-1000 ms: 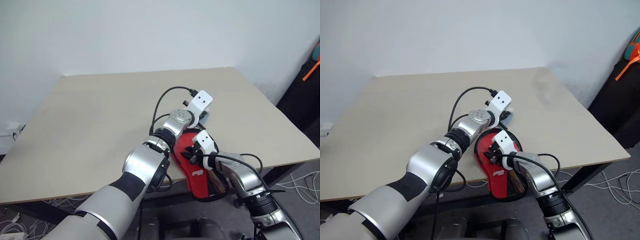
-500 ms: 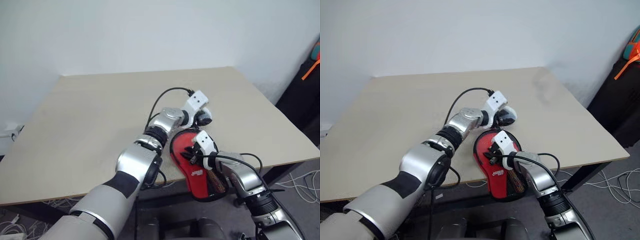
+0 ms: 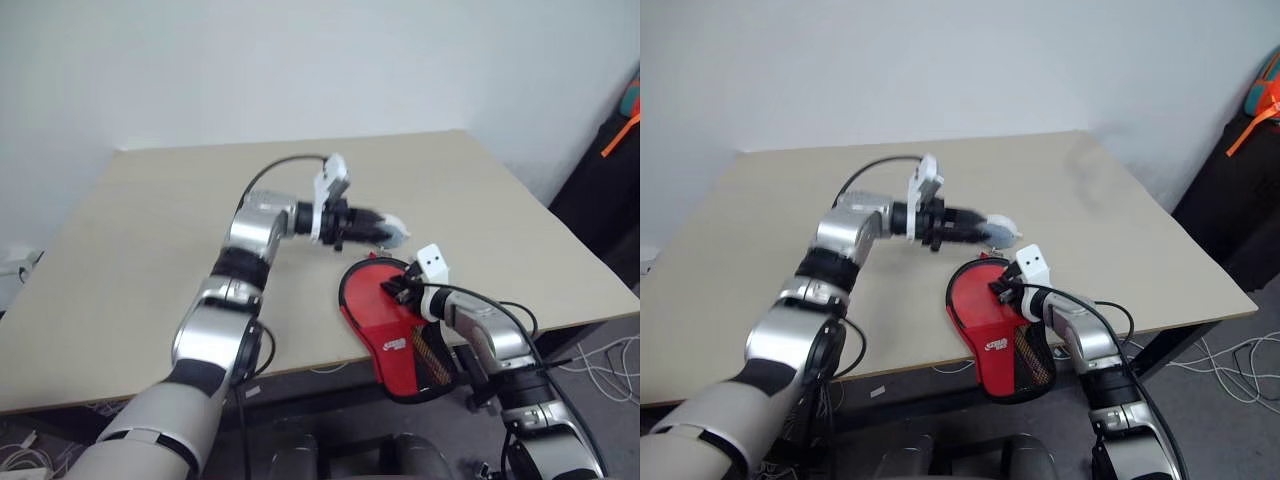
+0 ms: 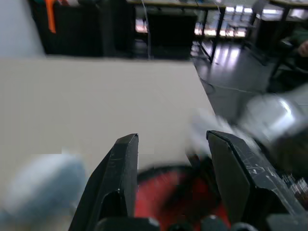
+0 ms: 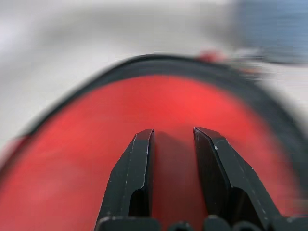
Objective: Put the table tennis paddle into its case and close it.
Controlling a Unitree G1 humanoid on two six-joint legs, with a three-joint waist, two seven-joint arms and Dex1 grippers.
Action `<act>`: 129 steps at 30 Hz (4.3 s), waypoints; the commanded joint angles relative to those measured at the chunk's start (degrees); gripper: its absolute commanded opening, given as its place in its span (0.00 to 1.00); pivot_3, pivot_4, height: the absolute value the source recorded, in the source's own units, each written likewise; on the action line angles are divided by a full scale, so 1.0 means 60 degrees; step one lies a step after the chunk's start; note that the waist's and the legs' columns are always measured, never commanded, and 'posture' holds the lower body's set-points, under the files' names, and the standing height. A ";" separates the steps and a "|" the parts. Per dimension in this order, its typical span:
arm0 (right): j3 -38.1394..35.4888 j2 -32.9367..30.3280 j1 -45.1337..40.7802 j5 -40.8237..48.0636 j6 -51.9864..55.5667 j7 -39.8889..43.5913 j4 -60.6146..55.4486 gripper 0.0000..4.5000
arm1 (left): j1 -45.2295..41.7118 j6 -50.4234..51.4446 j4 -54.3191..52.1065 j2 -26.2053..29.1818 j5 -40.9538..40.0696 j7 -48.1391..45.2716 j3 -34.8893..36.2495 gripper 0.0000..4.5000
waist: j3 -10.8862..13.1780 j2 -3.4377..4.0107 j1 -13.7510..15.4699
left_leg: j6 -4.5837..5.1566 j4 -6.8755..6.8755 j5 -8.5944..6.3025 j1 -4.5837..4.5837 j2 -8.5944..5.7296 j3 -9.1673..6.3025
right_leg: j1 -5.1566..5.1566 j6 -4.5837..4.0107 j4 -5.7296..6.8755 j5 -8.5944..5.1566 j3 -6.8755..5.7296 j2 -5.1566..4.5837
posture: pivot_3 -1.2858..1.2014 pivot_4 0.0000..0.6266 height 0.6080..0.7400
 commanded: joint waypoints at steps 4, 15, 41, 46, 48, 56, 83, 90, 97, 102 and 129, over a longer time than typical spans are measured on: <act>-0.0471 0.0001 -0.0935 -0.0254 -0.0799 -0.0529 0.0761 0.31 | 0.2071 0.1927 -0.4055 0.0512 -0.0767 0.0176 -0.0873 0.52 | 0.0025 -0.0003 -0.0096 | -0.0022 0.0022 0.0055 -0.0036 -0.0028 0.0033 | -0.0040 0.0022 0.0015 0.0016 0.0029 0.0040 | 0.52 0.00 0.88; -0.1009 0.0085 -0.2220 -0.0256 -0.1302 -0.1028 0.2622 0.31 | 0.2716 0.2042 -0.4064 0.0202 -0.0209 0.2802 -0.1640 0.52 | 0.0026 0.0010 -0.0131 | -0.0045 0.0019 0.0033 -0.0016 -0.0032 0.0043 | -0.0026 0.0017 0.0017 0.0017 0.0042 0.0039 | 0.52 0.00 0.88; -0.1371 0.1425 -0.6480 -0.1084 -0.4650 -0.2139 0.9965 0.91 | 0.3917 0.2802 -0.5243 0.0270 -0.0333 0.4696 -0.2157 0.53 | 0.0021 0.0022 -0.0195 | -0.0046 0.0011 0.0060 -0.0004 -0.0026 0.0095 | -0.0043 0.0021 0.0042 0.0021 0.0073 0.0044 | 0.52 0.00 0.88; -0.1501 0.1612 -0.6763 -0.1179 -0.4448 -0.2105 1.0588 0.91 | 0.3992 0.3039 -0.5563 0.0365 -0.0471 0.4966 -0.1982 0.53 | 0.0020 0.0023 -0.0202 | -0.0072 0.0011 0.0049 -0.0003 -0.0027 0.0099 | -0.0043 0.0021 0.0045 0.0021 0.0075 0.0044 | 0.52 0.00 0.88; -0.1511 0.1723 -0.6807 -0.1272 -0.4192 -0.2281 1.0754 0.91 | 0.4017 0.3120 -0.5631 0.0400 -0.0527 0.5048 -0.1920 0.53 | 0.0020 0.0024 -0.0237 | -0.0074 0.0011 0.0049 -0.0003 -0.0025 0.0100 | -0.0044 0.0021 0.0046 0.0021 0.0076 0.0045 | 0.52 0.00 0.88; -0.1863 0.1997 -0.6895 -0.1123 -0.4564 -0.2507 1.0778 0.55 | 0.4101 0.3412 -0.5772 0.0460 -0.0598 0.5449 -0.1938 0.53 | 0.0019 0.0024 -0.0251 | -0.0079 0.0011 0.0051 -0.0002 -0.0024 0.0100 | -0.0044 0.0021 0.0051 0.0021 0.0075 0.0046 | 0.52 0.00 0.88; -0.2192 0.0766 -0.5022 -0.0988 -0.2570 -0.2559 0.7274 0.04 | 0.3103 0.2811 -0.3638 -0.0228 0.0323 0.6167 -0.3114 0.53 | 0.0005 0.0041 -0.0192 | -0.0087 0.0014 0.0052 0.0060 -0.0032 0.0080 | 0.0051 0.0022 0.0024 0.0019 0.0038 0.0033 | 0.52 0.00 0.88; -0.2862 -0.0218 -0.3068 -0.0363 0.0333 -0.2682 0.3068 0.04 | 0.3043 0.2778 -0.3380 -0.0354 0.0367 0.6019 -0.3257 0.53 | -0.0001 0.0052 -0.0159 | -0.0073 0.0013 0.0044 0.0073 -0.0022 0.0024 | 0.0072 0.0026 0.0014 0.0014 0.0033 0.0013 | 0.52 0.00 0.88; -0.3551 -0.0740 -0.1743 0.0520 0.2950 -0.2737 -0.0066 0.04 | 0.2958 0.2660 -0.3089 -0.0521 0.0482 0.5980 -0.3365 0.53 | -0.0015 0.0076 -0.0037 | -0.0007 0.0013 0.0007 0.0088 -0.0027 0.0016 | 0.0085 0.0027 0.0012 0.0011 0.0033 0.0005 | 0.52 0.00 0.88; -0.3845 -0.1321 -0.0575 0.1306 0.4762 -0.2305 -0.2294 0.04 | 0.2945 0.2588 -0.2946 -0.0660 0.0562 0.5922 -0.3377 0.53 | -0.0015 0.0076 0.0085 | 0.0011 0.0013 -0.0005 0.0091 -0.0020 0.0008 | 0.0087 0.0017 0.0007 -0.0007 0.0028 -0.0008 | 0.52 0.00 0.88; -0.5392 -0.5567 0.7303 0.3376 0.3348 0.2968 -0.6040 0.04 | 0.2468 0.1767 -0.1692 -0.1368 0.0822 0.5542 -0.3487 0.53 | 0.0001 0.0041 0.0474 | 0.0158 0.0026 -0.0097 0.0136 -0.0213 -0.0142 | 0.0239 0.0182 -0.0037 -0.0120 -0.0151 -0.0259 | 0.52 0.00 0.88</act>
